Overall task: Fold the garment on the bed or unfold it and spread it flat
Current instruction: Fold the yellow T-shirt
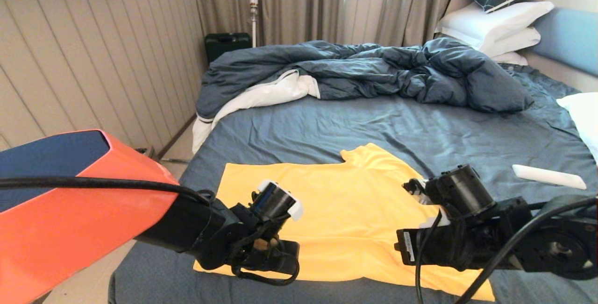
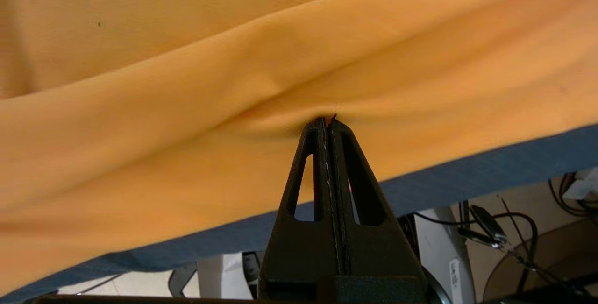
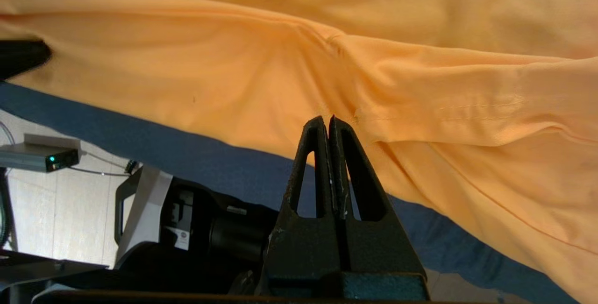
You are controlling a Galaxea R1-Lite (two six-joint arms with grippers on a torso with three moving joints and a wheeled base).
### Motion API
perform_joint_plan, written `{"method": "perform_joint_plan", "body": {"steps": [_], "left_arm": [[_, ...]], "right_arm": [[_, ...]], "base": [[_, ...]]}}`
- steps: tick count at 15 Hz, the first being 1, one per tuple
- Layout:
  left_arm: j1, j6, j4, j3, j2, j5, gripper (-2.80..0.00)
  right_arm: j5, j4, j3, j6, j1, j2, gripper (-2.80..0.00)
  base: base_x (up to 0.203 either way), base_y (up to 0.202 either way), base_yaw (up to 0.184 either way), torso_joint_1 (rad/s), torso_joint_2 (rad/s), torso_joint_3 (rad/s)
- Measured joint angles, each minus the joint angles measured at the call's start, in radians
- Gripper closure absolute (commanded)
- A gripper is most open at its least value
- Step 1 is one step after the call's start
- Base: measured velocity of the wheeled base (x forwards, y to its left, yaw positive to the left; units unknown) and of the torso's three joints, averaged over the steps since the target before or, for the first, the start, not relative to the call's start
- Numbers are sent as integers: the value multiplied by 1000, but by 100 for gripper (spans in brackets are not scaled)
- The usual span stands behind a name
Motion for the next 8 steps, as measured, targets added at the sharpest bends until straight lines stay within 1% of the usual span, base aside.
{"method": "perform_joint_plan", "body": {"steps": [8], "left_arm": [[27,3,1,-18,-14,1,0]], "right_arm": [[11,-2,12,-1,-12,-2,0]], "base": [[0,0,0,0,0,0]]}}
